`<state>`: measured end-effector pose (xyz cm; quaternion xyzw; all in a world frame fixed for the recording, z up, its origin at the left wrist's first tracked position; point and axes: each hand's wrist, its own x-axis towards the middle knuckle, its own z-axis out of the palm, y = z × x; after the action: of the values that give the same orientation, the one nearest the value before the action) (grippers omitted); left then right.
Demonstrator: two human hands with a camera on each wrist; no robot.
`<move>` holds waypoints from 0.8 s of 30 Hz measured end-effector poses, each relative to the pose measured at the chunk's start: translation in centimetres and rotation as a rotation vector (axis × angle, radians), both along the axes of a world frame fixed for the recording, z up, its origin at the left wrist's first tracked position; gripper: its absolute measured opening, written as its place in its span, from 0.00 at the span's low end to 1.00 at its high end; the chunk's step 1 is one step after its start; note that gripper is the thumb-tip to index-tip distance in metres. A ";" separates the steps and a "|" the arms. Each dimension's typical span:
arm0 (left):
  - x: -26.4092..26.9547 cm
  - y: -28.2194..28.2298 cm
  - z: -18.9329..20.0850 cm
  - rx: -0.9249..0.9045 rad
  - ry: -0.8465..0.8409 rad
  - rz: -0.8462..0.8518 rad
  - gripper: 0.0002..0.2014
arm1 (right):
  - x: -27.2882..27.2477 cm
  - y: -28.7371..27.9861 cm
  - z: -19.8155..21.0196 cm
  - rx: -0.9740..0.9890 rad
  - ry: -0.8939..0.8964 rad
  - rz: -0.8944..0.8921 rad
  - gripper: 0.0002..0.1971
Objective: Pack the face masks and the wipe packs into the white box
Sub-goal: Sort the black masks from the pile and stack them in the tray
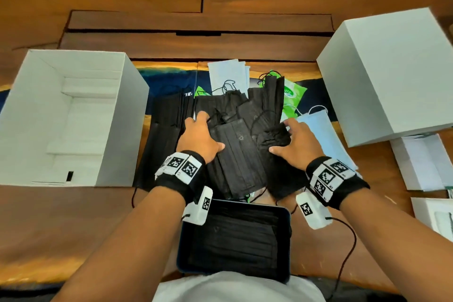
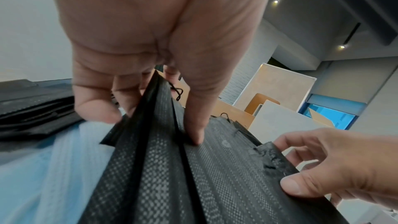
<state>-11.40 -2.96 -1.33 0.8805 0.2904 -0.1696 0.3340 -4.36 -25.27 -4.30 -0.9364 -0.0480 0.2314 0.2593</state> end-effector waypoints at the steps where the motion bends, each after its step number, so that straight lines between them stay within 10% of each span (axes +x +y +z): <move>1: 0.0 -0.1 0.0 -0.010 -0.021 -0.009 0.33 | 0.0 0.0 -0.1 -0.022 0.010 0.017 0.31; 11: -0.8 2.2 -1.4 -0.633 -0.124 0.544 0.13 | 1.3 -1.1 4.4 -0.129 -0.255 0.043 0.07; 24: -0.8 2.6 -1.0 -0.856 -0.187 0.620 0.10 | 1.7 0.2 14.6 0.155 -0.325 0.173 0.06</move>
<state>-12.16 -0.34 -2.36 0.5497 0.4106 -0.0870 0.7222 -2.64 -25.08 10.33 -0.9311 -0.1872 0.0943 0.2986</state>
